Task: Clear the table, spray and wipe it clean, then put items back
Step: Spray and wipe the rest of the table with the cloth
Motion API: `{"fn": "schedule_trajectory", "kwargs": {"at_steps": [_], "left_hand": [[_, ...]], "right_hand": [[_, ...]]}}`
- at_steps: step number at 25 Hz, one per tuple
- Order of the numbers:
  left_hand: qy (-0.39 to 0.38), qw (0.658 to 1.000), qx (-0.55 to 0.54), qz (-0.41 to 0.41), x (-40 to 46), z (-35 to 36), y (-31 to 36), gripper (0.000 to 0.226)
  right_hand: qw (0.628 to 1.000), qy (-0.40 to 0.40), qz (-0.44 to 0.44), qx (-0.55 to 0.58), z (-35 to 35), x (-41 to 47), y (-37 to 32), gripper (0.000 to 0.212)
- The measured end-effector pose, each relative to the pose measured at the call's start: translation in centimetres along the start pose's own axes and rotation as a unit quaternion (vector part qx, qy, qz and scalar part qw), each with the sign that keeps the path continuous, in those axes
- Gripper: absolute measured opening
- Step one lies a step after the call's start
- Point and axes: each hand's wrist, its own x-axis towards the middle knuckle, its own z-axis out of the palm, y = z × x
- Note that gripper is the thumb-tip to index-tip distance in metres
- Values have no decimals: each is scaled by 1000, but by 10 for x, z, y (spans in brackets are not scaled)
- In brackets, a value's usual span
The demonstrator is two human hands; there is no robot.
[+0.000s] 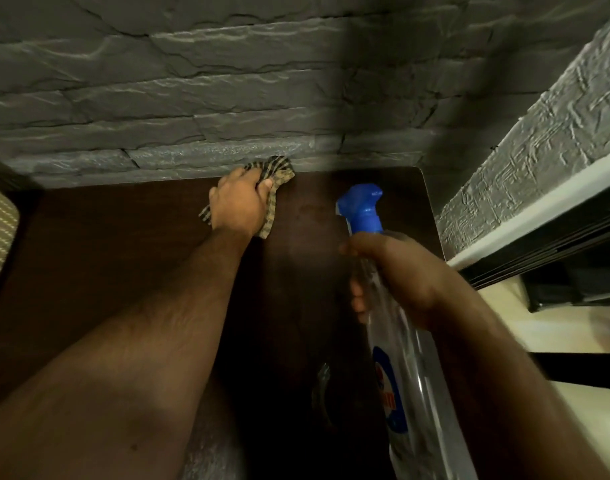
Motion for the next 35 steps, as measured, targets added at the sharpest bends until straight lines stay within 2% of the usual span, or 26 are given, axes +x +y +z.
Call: {"fn": "schedule_trajectory", "kwargs": {"at_steps": [4,8,13,14,17,18,19,21,22,23,24,26,27,29,30,31,34,35], "left_hand": [[8,1000,8,-12,1,1,1,36],[3,1000,12,-20,0,2,3,37],[7,997,-5,-75,-6,4,21,36],[11,998,-15,-60,-13,4,28,34],[-19,994,-1,106,-61,9,28,33],[-35,990,9,136,-66,11,21,37],[-43,991,13,128,-57,10,16,40],[-23,999,11,35,-18,9,28,39],[-40,999,12,15,-8,12,45,36],[-49,998,19,39,-10,15,63,33],[-54,993,18,99,-23,18,75,30],[-78,980,3,181,-52,19,60,32],[-80,983,2,165,-50,13,44,36],[-29,997,37,68,-14,9,27,40],[-22,998,36,36,-1,7,36,37],[-32,998,31,38,-1,9,50,33],[-95,979,7,182,-60,15,63,34],[-98,976,11,197,-73,14,51,37]], "right_hand": [[998,-50,38,10,7,-6,22,34],[998,-3,38,44,-3,-12,29,33],[996,61,-46,52,-23,-11,-2,22],[995,61,-59,55,-24,-12,-8,22],[994,34,-49,92,-24,-14,-13,21],[994,26,-37,103,-25,-15,-13,22],[994,24,-29,106,-25,-16,-11,22],[995,31,-30,91,-26,-15,-7,20],[995,37,-35,84,-27,-15,-6,20],[995,38,-39,79,-28,-15,-5,20],[996,36,-42,71,-30,-15,-4,22],[997,38,-42,50,-33,-15,-1,31],[997,49,-38,40,-36,-16,1,38],[997,61,-35,34,-41,-16,5,45],[997,59,-34,37,-42,-15,8,45],[997,55,-36,43,-42,-15,10,43],[997,51,-39,46,-41,-14,15,34],[998,45,-37,38,-40,-14,16,37]]}}
